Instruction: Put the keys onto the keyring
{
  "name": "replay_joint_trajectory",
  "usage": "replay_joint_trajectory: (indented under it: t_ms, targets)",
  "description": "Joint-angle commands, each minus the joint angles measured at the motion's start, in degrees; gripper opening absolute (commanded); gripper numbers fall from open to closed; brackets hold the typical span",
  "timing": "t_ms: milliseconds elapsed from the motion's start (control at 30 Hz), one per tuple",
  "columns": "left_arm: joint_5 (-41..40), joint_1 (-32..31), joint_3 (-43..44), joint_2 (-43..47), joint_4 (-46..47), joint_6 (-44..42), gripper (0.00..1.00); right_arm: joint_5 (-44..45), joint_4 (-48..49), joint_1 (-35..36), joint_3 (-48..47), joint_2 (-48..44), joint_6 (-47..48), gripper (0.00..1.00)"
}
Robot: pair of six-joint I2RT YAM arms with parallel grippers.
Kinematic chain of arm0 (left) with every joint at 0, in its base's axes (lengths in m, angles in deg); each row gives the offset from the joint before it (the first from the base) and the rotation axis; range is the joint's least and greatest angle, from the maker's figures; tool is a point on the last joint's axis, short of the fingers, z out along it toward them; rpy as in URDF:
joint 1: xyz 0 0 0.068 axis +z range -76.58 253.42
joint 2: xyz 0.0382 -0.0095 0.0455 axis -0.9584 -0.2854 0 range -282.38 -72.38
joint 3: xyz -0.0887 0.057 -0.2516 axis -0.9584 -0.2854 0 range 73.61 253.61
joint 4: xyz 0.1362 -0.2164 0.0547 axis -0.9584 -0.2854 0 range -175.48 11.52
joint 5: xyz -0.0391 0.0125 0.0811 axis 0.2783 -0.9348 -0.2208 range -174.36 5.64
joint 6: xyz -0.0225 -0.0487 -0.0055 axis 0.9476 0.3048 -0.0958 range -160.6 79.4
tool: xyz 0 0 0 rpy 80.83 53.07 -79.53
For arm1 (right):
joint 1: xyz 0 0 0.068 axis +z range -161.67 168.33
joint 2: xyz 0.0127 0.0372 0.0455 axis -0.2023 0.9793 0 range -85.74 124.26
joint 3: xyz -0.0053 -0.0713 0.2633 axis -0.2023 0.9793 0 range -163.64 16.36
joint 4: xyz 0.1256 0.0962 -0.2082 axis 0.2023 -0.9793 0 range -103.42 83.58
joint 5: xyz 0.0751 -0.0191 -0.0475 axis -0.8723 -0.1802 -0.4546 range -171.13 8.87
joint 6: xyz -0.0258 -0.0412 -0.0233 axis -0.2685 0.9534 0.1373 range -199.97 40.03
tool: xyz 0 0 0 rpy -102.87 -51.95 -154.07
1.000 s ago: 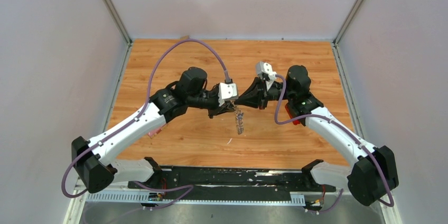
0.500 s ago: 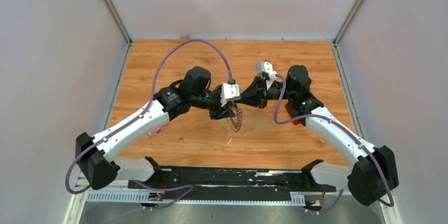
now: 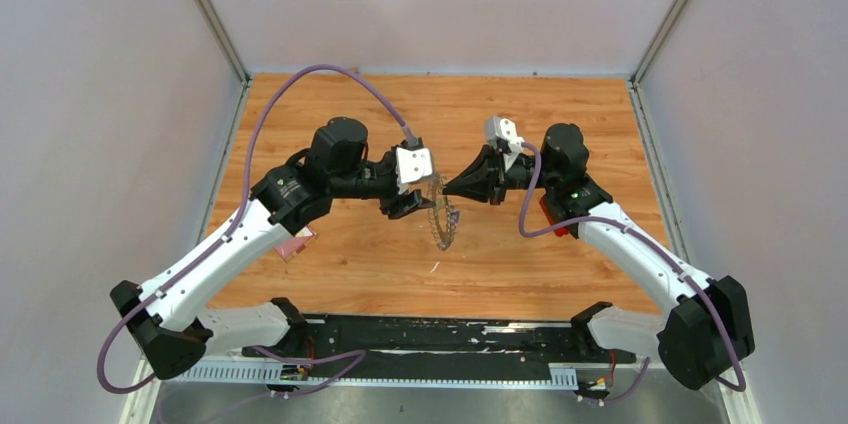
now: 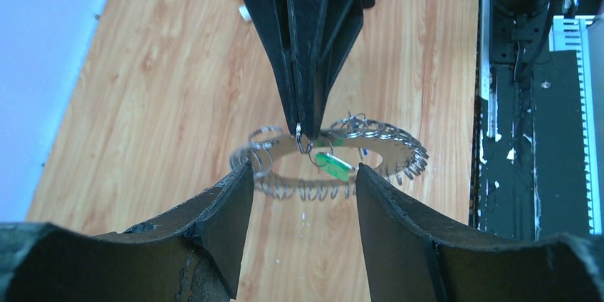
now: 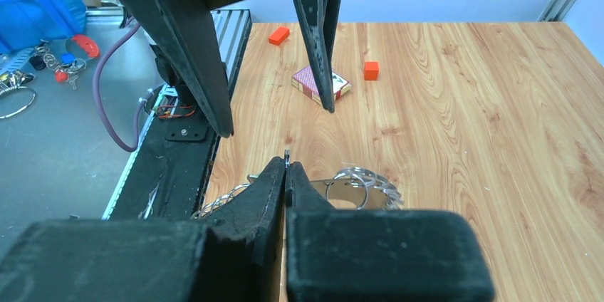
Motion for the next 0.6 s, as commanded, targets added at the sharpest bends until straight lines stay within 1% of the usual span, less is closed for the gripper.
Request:
replay_joint_trajectory:
  t_ms: [0,167,567]
  targets:
    - [3.2,0.2,3.8,-2.1,-0.3,-1.2,0.61,-2.0,2.2,-0.3,-1.0,-0.8,1.2,0.0]
    - [3.2,0.2,5.1,-4.9,-0.3,-1.4,0.53,-2.3,2.1,-0.3,-1.0,-0.9,1.3,0.0]
    - [5.5,0.2,4.1,-5.8,-1.0,-2.0,0.4,-1.8,2.1,-0.3,-1.0,-0.9,1.4,0.0]
